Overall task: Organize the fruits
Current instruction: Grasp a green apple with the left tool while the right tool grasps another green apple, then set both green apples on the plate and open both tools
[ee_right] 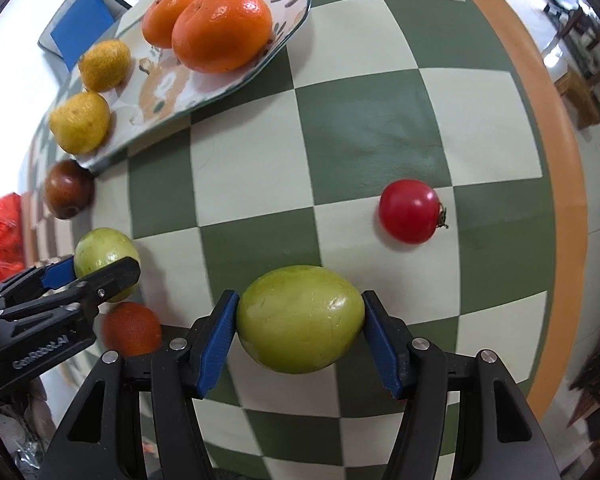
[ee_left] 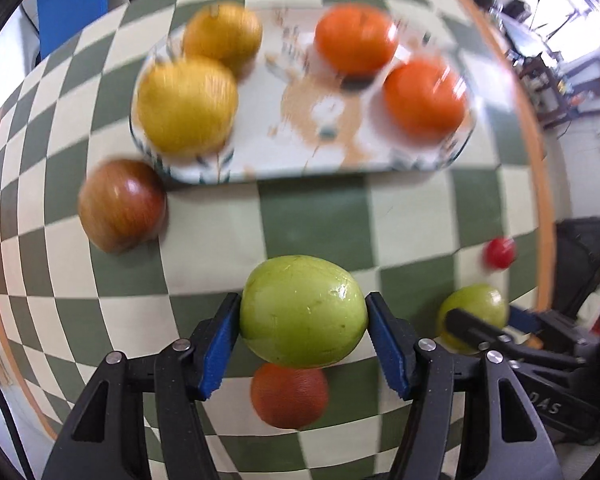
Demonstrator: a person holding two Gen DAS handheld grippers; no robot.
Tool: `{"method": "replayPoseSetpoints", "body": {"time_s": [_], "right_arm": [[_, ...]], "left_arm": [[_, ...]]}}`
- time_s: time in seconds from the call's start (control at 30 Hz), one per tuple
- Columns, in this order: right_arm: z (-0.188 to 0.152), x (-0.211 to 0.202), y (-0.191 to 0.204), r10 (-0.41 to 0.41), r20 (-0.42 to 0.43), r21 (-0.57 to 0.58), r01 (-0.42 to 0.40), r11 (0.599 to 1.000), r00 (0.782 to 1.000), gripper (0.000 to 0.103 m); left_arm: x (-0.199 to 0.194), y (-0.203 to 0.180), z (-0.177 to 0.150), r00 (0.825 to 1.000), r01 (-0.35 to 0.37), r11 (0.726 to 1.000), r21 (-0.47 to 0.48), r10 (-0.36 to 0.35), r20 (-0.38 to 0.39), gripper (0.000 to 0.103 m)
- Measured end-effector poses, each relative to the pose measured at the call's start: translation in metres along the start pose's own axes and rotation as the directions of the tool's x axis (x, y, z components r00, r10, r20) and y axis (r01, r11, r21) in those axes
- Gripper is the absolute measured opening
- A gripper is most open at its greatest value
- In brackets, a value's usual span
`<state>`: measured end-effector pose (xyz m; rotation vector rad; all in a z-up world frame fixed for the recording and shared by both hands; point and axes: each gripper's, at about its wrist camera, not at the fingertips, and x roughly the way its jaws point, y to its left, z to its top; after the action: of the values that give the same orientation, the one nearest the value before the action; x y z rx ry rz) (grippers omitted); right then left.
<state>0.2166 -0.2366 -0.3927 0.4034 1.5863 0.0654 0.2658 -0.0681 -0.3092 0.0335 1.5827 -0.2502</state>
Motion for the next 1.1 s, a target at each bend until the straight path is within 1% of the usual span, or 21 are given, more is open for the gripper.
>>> {"method": "replayPoseSetpoints", "body": {"time_s": [0.07, 0.17, 0.2, 0.3, 0.33, 0.37, 0.47, 0.57, 0.63, 0.7, 0.8, 0.83, 0.87, 0.9, 0.93, 0.97, 1.0, 1.07, 1.1], "right_arm": [[0.005, -0.008, -0.004, 0.055, 0.003, 0.032, -0.055, 0.998, 0.999, 0.064], [0.021, -0.031, -0.012, 0.137, 0.041, 0.079, -0.140, 0.987, 0.990, 0.064], [0.033, -0.042, -0.013, 0.167, 0.064, 0.091, -0.172, 0.981, 0.984, 0.064], [0.069, -0.071, -0.012, 0.208, 0.134, 0.090, -0.221, 0.971, 0.969, 0.064], [0.080, -0.076, -0.010, 0.210, 0.149, 0.085, -0.224, 0.971, 0.966, 0.064], [0.099, -0.084, -0.006, 0.210, 0.173, 0.074, -0.226, 0.971, 0.962, 0.064], [0.147, -0.093, 0.004, 0.187, 0.209, 0.051, -0.202, 0.978, 0.960, 0.064], [0.184, -0.088, 0.013, 0.164, 0.202, 0.036, -0.175, 0.984, 0.966, 0.064], [0.200, -0.081, 0.018, 0.143, 0.184, 0.026, -0.151, 0.988, 0.972, 0.064], [0.210, -0.075, 0.020, 0.134, 0.166, 0.020, -0.140, 0.990, 0.977, 0.064], [0.222, -0.063, 0.022, 0.130, 0.137, 0.018, -0.133, 0.991, 0.982, 0.064], [0.225, -0.059, 0.021, 0.135, 0.123, 0.022, -0.139, 0.990, 0.983, 0.064], [0.227, -0.055, 0.019, 0.147, 0.103, 0.037, -0.152, 0.988, 0.984, 0.065], [0.226, -0.051, 0.017, 0.151, 0.092, 0.045, -0.155, 0.987, 0.984, 0.068], [0.226, -0.050, 0.015, 0.156, 0.091, 0.049, -0.161, 0.986, 0.984, 0.072], [0.225, -0.050, 0.014, 0.158, 0.094, 0.050, -0.163, 0.985, 0.983, 0.082], [0.225, -0.053, 0.012, 0.152, 0.103, 0.054, -0.158, 0.986, 0.983, 0.085], [0.221, -0.052, 0.013, 0.161, 0.103, 0.055, -0.168, 0.984, 0.982, 0.085], [0.220, -0.055, 0.013, 0.150, 0.102, 0.055, -0.156, 0.986, 0.983, 0.088]], "left_arm": [[-0.017, -0.001, 0.011, 0.999, 0.033, 0.999, -0.017, -0.032, 0.032, 0.060], [-0.033, 0.000, 0.037, 0.996, 0.063, 0.997, -0.036, -0.061, 0.069, 0.060], [-0.036, 0.002, 0.050, 0.995, 0.064, 0.997, -0.042, -0.061, 0.078, 0.060], [-0.036, -0.002, 0.085, 0.996, 0.052, 0.996, -0.068, -0.046, 0.082, 0.060], [-0.033, -0.003, 0.092, 0.996, 0.046, 0.996, -0.076, -0.040, 0.074, 0.060], [-0.028, -0.002, 0.099, 0.997, 0.044, 0.995, -0.092, -0.038, 0.064, 0.060], [-0.018, 0.002, 0.113, 0.999, 0.048, 0.991, -0.123, -0.046, 0.023, 0.060], [-0.008, -0.004, 0.117, 0.999, 0.037, 0.991, -0.128, -0.037, 0.004, 0.061], [-0.003, -0.004, 0.117, 1.000, 0.023, 0.991, -0.130, -0.024, -0.005, 0.061], [0.004, -0.004, 0.120, 1.000, 0.016, 0.989, -0.145, -0.019, -0.019, 0.061], [0.012, 0.002, 0.121, 0.998, 0.025, 0.982, -0.188, -0.034, -0.045, 0.061], [0.010, 0.004, 0.120, 0.998, 0.030, 0.980, -0.197, -0.039, -0.039, 0.064], [0.009, 0.005, 0.121, 0.999, 0.037, 0.978, -0.204, -0.043, -0.027, 0.076], [0.007, 0.007, 0.122, 0.999, 0.039, 0.977, -0.208, -0.044, -0.016, 0.089], [0.002, 0.009, 0.122, 0.999, 0.046, 0.976, -0.213, -0.048, -0.001, 0.091], [-0.002, 0.012, 0.121, 0.999, 0.047, 0.975, -0.217, -0.046, 0.007, 0.091], [-0.005, 0.014, 0.121, 0.999, 0.042, 0.974, -0.221, -0.041, 0.010, 0.091], [-0.013, 0.021, 0.118, 0.999, 0.034, 0.972, -0.230, -0.030, 0.022, 0.091], [-0.017, 0.024, 0.116, 0.999, 0.023, 0.972, -0.234, -0.016, 0.032, 0.091]]}}
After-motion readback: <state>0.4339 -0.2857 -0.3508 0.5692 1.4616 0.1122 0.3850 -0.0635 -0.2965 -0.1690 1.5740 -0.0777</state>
